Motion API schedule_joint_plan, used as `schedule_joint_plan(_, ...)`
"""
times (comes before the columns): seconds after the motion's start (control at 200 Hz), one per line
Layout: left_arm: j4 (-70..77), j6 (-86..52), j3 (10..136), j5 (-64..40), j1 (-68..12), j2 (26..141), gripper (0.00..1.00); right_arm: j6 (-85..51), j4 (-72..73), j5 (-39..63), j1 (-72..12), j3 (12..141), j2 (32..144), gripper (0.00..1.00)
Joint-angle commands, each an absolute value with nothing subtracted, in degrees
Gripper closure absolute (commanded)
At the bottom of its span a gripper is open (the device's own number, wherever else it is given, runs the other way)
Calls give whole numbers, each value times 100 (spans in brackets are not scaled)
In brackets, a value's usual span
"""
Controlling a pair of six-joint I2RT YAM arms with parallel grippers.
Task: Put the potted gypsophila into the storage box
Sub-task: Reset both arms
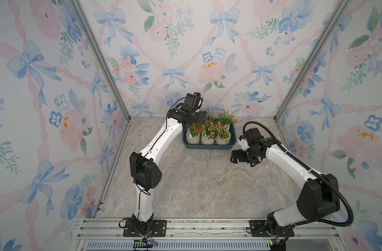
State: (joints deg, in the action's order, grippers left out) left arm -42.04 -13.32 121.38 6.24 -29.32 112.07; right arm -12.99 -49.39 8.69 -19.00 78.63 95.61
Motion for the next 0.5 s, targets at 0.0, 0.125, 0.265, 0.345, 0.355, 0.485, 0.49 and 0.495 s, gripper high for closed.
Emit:
schedule_joint_plan(0.0, -4255, -1393, 11787, 869, -2877, 10744, 17, -1371, -5197, 665, -2054, 8109, 9672, 2)
schedule_joint_plan(0.125, -4241, -1409, 11442, 1204, -2840, 10124, 17, -1397, -5219, 579, -2109, 8197, 9680, 2)
schedule_joint_plan(0.265, -4162, -1410, 10878, 1892, -2801, 9404, 17, -1380, -5306, 424, -2159, 8395, 9745, 2)
schedule_joint_plan(0.345, -3935, -1415, 10283, 2060, -2746, 8895, 16, -1371, -5333, 406, -2177, 8516, 9754, 2)
schedule_joint_plan(0.355, -3884, -1415, 10193, 2064, -2739, 8813, 16, -1371, -5334, 394, -2173, 8534, 9755, 2)
schedule_joint_plan(0.485, -3451, -1458, 9278, 2188, -2528, 7943, 11, -1346, -5443, 343, -2193, 8775, 9788, 2)
schedule_joint_plan(0.49, -3435, -1459, 9249, 2197, -2517, 7914, 11, -1345, -5446, 339, -2191, 8787, 9789, 2)
schedule_joint_plan(0.495, -3414, -1459, 9204, 2202, -2506, 7868, 11, -1345, -5448, 336, -2194, 8792, 9790, 2)
